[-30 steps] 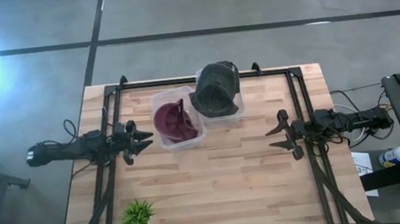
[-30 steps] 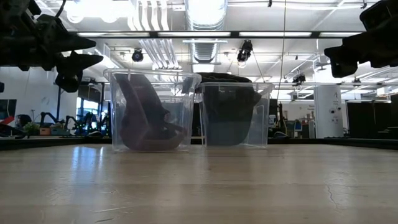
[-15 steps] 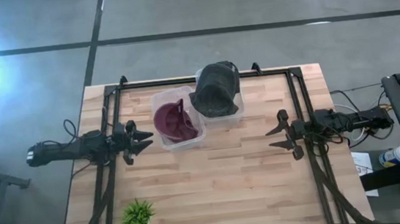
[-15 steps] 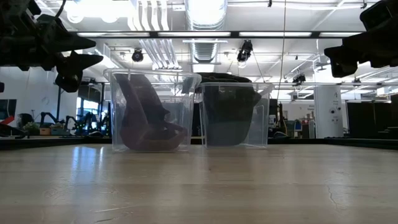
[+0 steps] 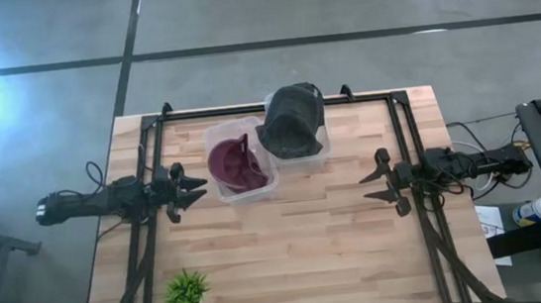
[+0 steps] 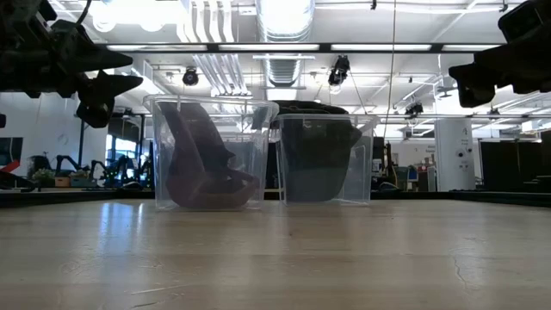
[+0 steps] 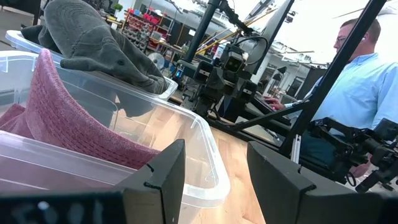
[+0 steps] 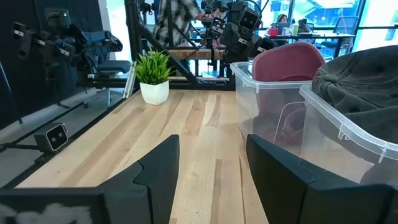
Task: Pick & Place hat
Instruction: Return to Home Position
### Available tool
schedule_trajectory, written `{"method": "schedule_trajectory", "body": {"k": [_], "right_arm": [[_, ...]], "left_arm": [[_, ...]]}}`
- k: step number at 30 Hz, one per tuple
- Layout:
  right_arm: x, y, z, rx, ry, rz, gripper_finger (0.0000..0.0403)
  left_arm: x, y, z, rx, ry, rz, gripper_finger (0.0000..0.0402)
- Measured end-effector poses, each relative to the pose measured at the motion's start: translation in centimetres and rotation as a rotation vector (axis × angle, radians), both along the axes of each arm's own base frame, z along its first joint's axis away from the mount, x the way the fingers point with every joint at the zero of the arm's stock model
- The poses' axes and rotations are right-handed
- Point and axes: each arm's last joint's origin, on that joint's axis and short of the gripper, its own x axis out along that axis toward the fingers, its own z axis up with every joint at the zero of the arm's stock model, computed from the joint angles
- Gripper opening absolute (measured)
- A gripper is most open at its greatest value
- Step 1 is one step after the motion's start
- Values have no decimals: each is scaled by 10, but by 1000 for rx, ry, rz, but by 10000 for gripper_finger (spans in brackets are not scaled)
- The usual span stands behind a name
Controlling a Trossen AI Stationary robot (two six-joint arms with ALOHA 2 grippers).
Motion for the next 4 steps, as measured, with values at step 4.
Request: {"method": "schedule_trajectory", "body": {"k": [4], "right_arm": [[0,0,0,-4,-1,0,185]], "left_arm": [[0,0,0,0,0,0,167]]}}
